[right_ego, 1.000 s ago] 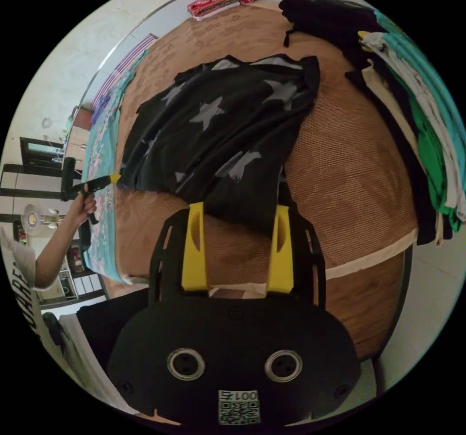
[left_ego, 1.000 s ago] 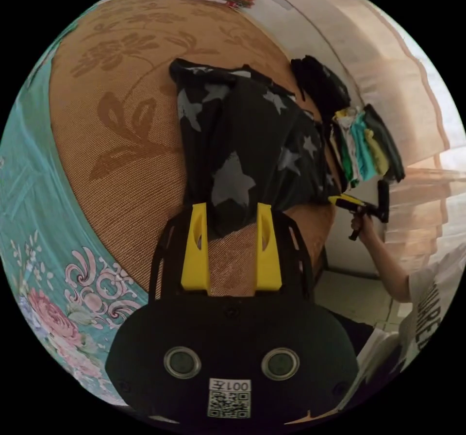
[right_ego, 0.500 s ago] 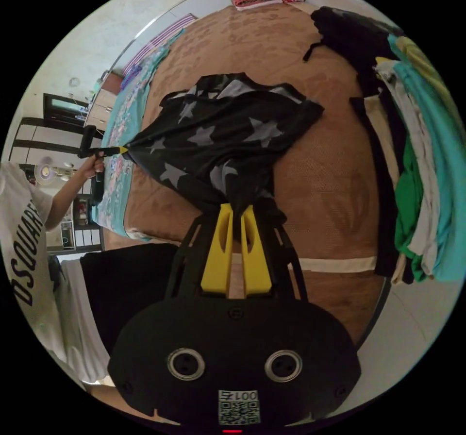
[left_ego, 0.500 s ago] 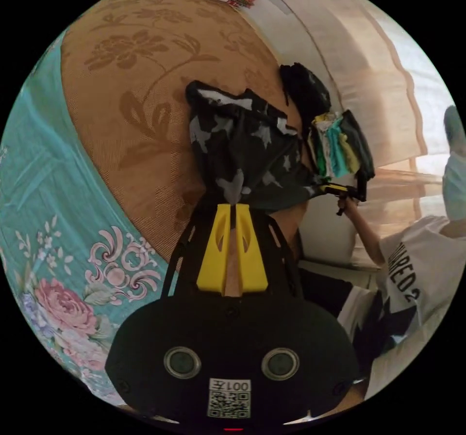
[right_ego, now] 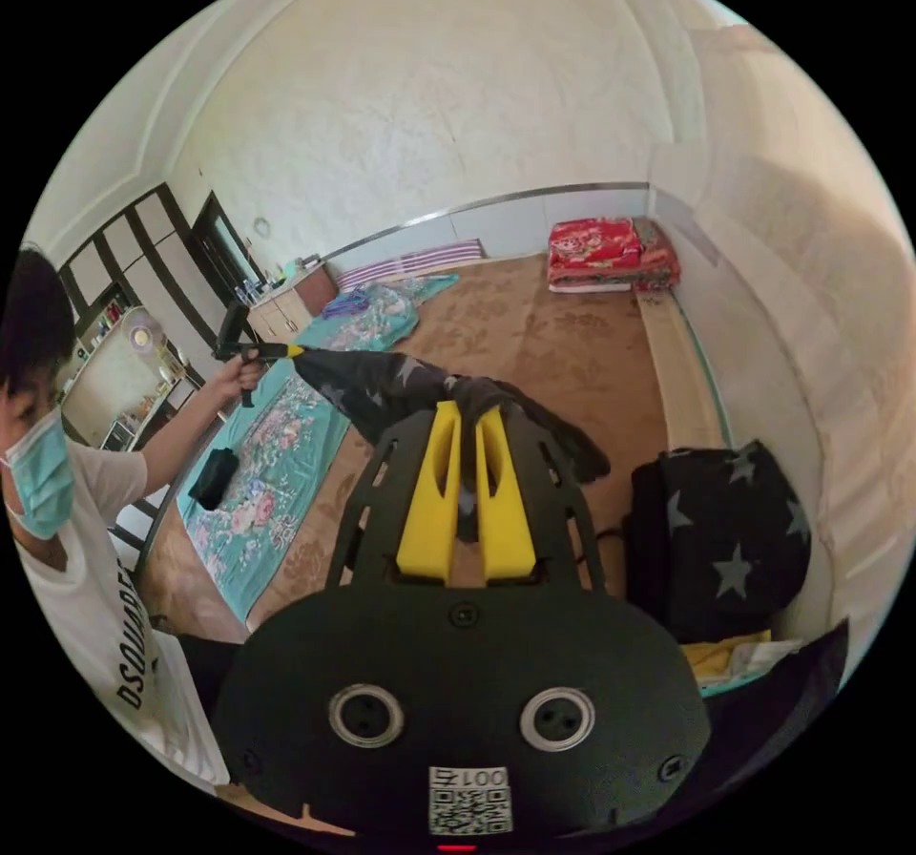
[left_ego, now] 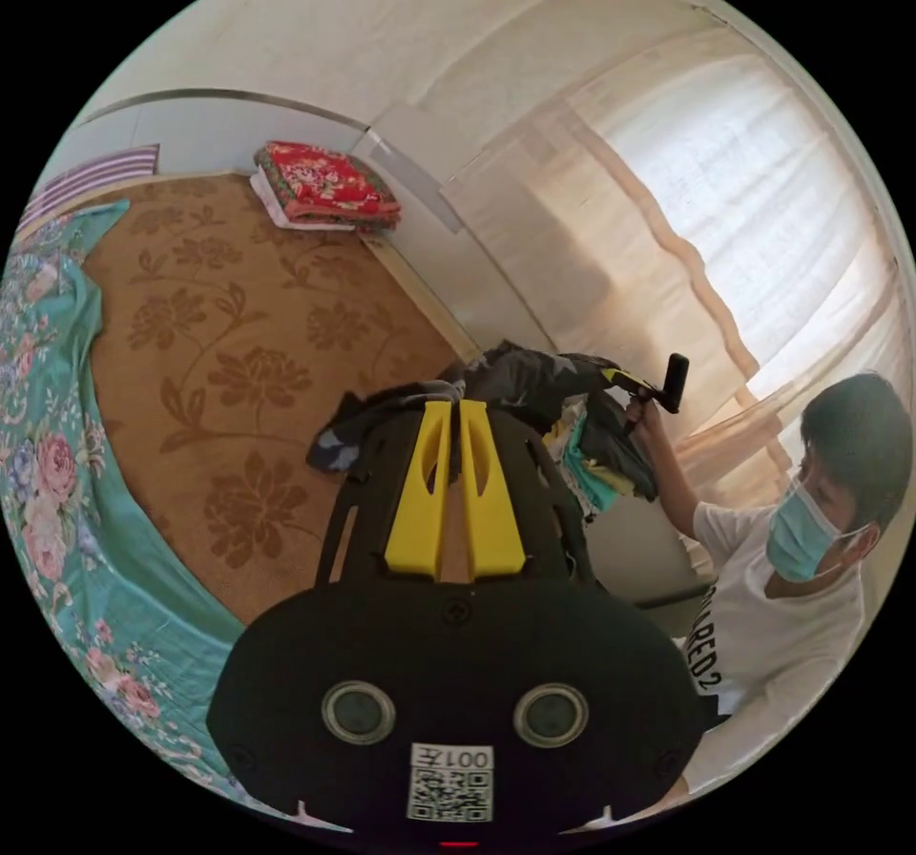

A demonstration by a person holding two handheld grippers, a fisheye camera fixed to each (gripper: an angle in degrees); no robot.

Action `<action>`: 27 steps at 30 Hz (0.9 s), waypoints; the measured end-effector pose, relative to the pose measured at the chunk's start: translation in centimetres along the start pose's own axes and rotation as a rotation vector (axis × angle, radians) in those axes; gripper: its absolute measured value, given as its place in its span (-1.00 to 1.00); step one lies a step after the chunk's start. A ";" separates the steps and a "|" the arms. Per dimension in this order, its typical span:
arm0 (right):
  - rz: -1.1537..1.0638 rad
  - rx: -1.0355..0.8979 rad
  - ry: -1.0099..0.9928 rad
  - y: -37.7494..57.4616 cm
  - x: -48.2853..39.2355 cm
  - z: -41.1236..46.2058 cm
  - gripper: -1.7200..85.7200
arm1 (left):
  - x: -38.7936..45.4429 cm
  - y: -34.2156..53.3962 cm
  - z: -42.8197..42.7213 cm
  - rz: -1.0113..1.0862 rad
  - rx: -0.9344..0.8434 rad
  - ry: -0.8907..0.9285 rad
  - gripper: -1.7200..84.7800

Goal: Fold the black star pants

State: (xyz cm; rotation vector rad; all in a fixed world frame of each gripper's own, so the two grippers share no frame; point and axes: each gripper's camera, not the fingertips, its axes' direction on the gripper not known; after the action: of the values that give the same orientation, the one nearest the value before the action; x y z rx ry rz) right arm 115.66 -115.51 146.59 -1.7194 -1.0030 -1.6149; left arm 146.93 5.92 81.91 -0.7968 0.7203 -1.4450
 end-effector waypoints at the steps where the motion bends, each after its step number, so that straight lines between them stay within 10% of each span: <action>1: -0.017 -0.001 0.010 -0.7 -0.4 -0.4 -0.92 | 0.1 -0.2 -0.2 0.003 0.004 0.004 -0.98; 18: 0.288 -0.629 -0.107 14.1 1.2 12.0 -0.93 | -6.7 20.5 11.0 -0.537 -0.290 0.148 -0.98; 27: 0.247 -0.816 -0.128 10.6 -0.1 11.5 -0.92 | -4.4 17.1 10.3 -0.522 -0.412 0.021 -0.98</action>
State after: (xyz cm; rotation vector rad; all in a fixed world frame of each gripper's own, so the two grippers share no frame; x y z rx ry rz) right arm 130.94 -112.00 146.15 -2.3672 -0.1298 -1.8925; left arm 165.04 10.21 73.41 -1.3633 0.8816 -1.7946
